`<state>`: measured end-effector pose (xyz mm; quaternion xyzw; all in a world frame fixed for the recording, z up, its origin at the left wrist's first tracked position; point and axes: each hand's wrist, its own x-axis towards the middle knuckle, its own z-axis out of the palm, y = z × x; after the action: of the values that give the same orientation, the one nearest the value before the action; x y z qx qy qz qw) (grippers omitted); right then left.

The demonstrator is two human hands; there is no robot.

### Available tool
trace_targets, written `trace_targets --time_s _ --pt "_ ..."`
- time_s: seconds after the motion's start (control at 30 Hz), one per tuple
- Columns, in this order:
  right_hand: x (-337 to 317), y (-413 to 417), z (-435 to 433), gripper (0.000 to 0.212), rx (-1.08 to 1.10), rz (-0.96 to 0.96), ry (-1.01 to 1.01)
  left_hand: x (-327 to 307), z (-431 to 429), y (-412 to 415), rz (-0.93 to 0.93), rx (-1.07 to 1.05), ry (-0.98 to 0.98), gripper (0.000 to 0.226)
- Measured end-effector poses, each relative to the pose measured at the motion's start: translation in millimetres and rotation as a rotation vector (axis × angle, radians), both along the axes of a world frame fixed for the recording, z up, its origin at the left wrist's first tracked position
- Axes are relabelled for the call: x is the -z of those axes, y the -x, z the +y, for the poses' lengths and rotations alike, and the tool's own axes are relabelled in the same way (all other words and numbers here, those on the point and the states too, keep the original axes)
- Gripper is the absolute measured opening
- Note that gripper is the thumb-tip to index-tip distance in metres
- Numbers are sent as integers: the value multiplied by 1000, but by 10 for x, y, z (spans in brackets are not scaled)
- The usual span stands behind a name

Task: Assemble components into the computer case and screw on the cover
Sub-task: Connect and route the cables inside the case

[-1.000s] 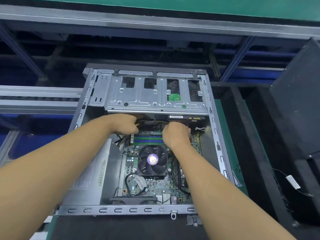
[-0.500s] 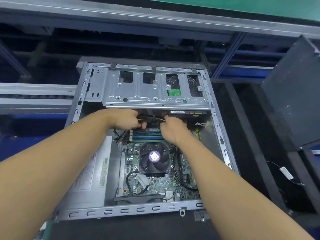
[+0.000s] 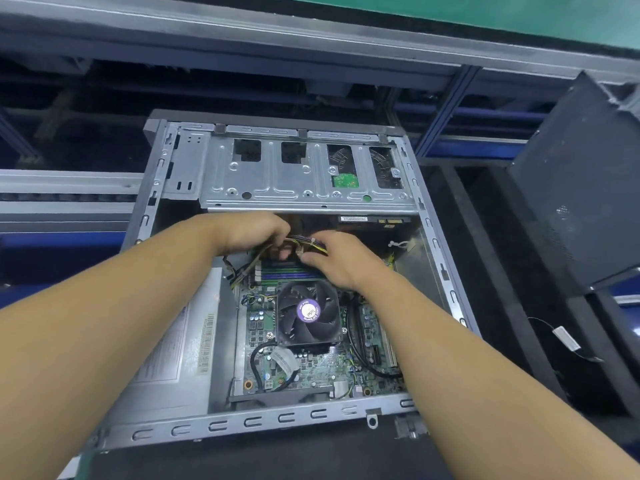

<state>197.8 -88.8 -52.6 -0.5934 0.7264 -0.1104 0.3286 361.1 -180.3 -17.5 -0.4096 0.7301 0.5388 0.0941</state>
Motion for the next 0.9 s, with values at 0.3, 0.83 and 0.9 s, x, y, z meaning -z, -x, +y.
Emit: trace_targets --time_s 0.3,0.83,0.9 --pt "24 41 -30 23 -4 43 -94 -17 26 53 -233 26 154 32" --pt "34 58 -181 46 -69 387 -176 -1 -20 24 -375 259 292 23" --pt "40 91 -214 48 -90 406 -213 -1 -22 33 -374 269 284 15"
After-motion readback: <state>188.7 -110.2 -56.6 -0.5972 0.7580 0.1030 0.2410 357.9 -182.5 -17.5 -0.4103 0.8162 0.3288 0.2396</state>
